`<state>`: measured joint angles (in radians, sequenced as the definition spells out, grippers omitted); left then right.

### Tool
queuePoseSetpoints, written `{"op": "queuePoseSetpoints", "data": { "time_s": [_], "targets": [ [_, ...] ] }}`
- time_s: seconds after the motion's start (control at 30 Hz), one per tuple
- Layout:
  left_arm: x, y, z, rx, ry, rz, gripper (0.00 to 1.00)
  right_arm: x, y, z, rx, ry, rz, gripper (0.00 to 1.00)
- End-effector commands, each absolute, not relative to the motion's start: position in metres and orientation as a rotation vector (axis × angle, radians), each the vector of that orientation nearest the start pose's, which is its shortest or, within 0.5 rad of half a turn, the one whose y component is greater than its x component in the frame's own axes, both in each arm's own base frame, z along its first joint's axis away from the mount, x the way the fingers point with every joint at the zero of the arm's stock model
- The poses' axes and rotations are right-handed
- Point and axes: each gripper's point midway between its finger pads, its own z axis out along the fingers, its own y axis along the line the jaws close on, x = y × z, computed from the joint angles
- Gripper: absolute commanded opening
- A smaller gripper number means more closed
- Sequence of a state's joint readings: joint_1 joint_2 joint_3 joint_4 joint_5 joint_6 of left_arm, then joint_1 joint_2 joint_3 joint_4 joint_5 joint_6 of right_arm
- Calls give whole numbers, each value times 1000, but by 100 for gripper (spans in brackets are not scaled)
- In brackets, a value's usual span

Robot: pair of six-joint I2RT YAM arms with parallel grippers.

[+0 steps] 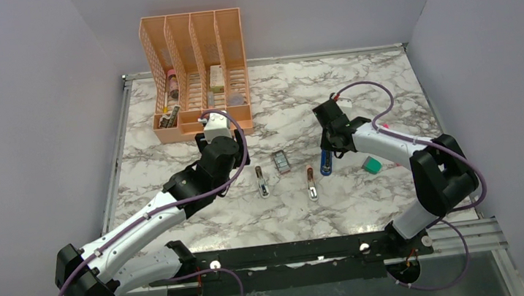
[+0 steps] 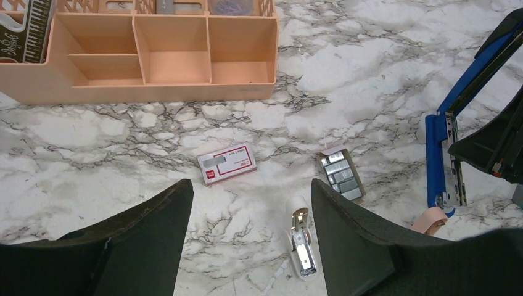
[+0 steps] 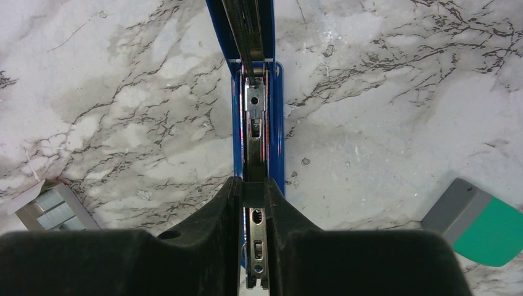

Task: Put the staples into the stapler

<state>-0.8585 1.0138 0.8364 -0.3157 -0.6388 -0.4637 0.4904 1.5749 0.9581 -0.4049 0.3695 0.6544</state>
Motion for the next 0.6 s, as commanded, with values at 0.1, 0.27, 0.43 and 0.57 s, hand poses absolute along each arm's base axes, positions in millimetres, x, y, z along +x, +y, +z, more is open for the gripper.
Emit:
{"op": "queuePoseSetpoints", "data": {
  "time_s": [0.1,0.27,0.43,0.57],
  "targets": [
    [273,-180,216,-2,1958,-233,71,334,127,51,340,2477,-57,19],
    [273,-180,216,-2,1958,-233,71,333,127,50,343,2481,-63,19],
    [273,-181,215,0,1960,-232,71,334,126,57,348,2463,-52,19],
    [273,-180,216,-2,1959,-233,71,336,127,67,350,2437,-31,19]
  ]
}}
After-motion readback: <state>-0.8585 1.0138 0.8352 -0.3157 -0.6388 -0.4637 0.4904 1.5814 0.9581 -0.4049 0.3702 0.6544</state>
